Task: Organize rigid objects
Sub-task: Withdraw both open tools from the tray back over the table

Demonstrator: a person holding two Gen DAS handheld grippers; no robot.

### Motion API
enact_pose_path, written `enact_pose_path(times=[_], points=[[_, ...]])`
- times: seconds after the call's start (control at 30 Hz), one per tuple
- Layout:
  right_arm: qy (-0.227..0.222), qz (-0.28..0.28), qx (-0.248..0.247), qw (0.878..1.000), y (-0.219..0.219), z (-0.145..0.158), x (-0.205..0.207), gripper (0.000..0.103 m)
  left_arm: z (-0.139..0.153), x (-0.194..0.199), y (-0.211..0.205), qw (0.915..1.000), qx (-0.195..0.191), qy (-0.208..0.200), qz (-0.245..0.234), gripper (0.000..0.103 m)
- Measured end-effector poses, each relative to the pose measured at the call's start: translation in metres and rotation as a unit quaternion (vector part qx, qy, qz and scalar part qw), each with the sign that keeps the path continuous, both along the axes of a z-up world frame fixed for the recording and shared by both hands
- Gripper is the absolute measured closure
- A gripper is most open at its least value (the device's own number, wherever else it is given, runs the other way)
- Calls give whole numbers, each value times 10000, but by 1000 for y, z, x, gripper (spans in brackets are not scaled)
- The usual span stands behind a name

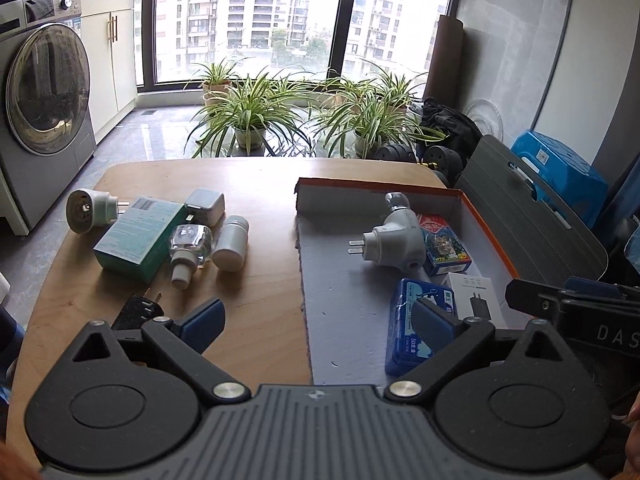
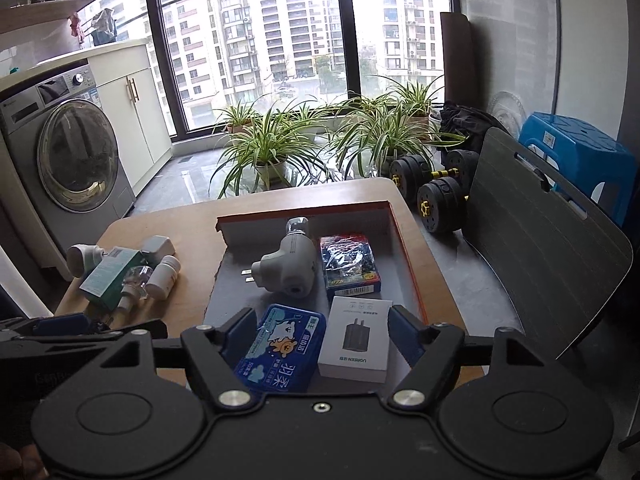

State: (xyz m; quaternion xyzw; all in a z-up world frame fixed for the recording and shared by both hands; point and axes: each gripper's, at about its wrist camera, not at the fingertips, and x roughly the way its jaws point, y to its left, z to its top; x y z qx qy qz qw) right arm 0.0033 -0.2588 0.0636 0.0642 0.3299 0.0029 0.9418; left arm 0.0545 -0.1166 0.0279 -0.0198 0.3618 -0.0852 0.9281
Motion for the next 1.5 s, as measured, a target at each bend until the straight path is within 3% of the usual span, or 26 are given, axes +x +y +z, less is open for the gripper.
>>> enact_pose_path(times=[0.9, 1.3, 1.5], points=[[247, 865, -164, 9958, 88, -16, 9, 17, -2, -19, 82, 9981, -78, -66, 607, 1], [404, 1040, -105, 9937, 100, -33, 10, 17, -30, -20, 122, 9968, -56, 85, 792, 1], [495, 1003, -45, 9937, 98, -41, 17, 17, -42, -3, 130, 9977, 198, 1, 652, 4]])
